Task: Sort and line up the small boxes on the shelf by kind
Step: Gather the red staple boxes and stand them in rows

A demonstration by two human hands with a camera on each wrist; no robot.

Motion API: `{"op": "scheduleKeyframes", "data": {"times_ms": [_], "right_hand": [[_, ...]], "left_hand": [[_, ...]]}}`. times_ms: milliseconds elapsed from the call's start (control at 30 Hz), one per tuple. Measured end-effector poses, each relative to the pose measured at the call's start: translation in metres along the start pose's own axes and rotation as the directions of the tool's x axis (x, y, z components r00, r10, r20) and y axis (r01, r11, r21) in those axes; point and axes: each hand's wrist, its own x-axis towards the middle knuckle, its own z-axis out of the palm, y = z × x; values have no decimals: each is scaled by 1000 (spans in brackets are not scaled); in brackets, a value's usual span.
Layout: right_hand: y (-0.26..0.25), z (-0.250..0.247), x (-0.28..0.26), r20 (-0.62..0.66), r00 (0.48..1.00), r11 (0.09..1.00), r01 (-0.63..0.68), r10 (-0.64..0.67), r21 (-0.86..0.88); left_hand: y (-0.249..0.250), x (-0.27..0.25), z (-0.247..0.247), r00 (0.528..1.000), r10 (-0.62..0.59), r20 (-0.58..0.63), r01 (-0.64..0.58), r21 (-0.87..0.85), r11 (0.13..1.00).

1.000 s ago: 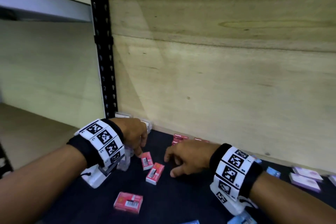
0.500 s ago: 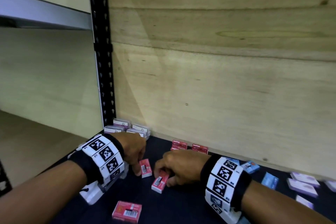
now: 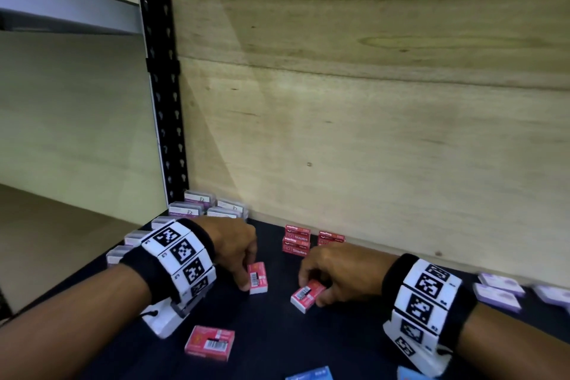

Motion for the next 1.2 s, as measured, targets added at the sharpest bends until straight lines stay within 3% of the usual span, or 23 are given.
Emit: {"op": "scheduleKeyframes", "data": {"times_ms": [233, 333, 433, 600, 733, 933, 1200], "right_hand": [[13, 5, -28, 39, 989, 989, -143, 144, -27], [16, 5, -35, 62, 982, 984, -177, 178, -22], [18, 4, -36, 59, 975, 976, -216, 216, -13], [21, 3, -31, 75, 962, 962, -268, 264, 51], [24, -1, -33, 104, 959, 945, -280, 265, 169], [27, -4, -29, 100, 953, 954, -293, 286, 65], [28, 0, -27, 96, 937, 926, -346, 334, 150]], "left_hand": [[24, 2, 2, 994, 112, 19, -111, -35, 993], [36, 4, 7, 999, 29, -20, -29, -9, 1000], [45, 9, 13, 999, -33, -24, 36, 137, 990], [51, 5, 12, 999, -1, -52, 11, 189, 982], [45, 5, 9, 998, 33, -53, -28, 104, 994], [30, 4, -1, 996, 75, -54, -73, 39, 997], [25, 5, 2, 998, 47, -29, -45, 39, 998]]}}
